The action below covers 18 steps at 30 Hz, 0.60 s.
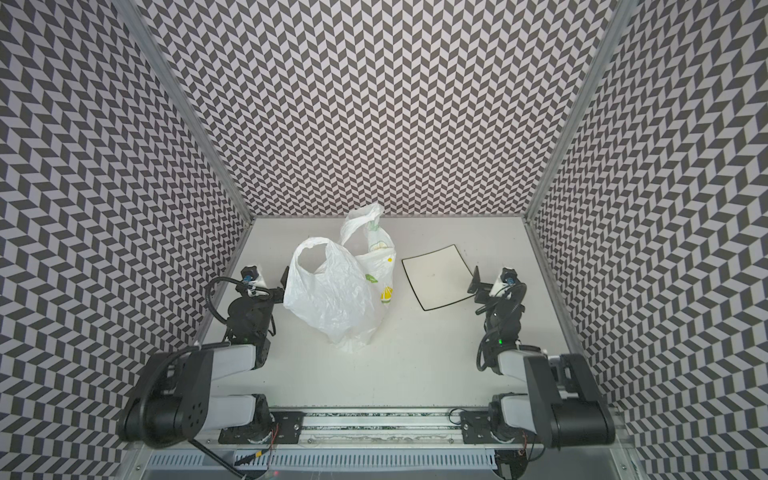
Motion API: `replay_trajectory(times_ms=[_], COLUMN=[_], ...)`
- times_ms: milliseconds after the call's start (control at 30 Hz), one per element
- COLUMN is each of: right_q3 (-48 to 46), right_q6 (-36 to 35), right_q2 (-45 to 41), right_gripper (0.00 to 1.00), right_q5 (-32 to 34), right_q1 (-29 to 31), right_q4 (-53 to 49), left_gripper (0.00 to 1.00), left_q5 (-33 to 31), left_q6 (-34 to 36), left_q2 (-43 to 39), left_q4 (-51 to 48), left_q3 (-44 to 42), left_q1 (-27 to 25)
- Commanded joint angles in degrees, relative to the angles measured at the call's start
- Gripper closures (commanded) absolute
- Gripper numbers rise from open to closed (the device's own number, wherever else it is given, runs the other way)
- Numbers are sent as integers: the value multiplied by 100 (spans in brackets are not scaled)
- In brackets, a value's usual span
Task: Take the fake fruits out of the plastic bag
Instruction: 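Raise both grippers and move them toward the white plastic bag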
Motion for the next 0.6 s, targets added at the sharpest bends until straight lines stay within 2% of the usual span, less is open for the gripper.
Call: replay_trajectory(times_ms=[0,67,167,300,400,467,567], right_q3=[446,684,746,887,1105,1408,1928], right_q6=[116,257,526,1089,1296,1351,1279], right_q2=[-990,-1487,-2172,-2787,-3000,-2984,-2780], right_gripper=[1,0,0,3,4,4,5], right_q5=[-267,-925,-1892,-2389,-2579,-2761,-3151], right_q1=[-14,2,17,94,184,194,210], right_q4=[-1667,-2487,-3015,-3775,-4331,-4752,-5245], left_gripper=[0,0,4,6,4,3,2], left_q5=[-121,-137,-98,295,620,806,1432], left_q6=[-214,-339,-830,-1021,-746,-387,364], left_q2=[-912,-1531,-2414,-3079,-3295,-3350,-3239], left_q4=[-1285,-2042,-3218,-4340,-5387,-5914,-6567], left_q3=[238,454,953,1749,2550,3076,3760], left_q1=[34,28,30,23,27,26,24])
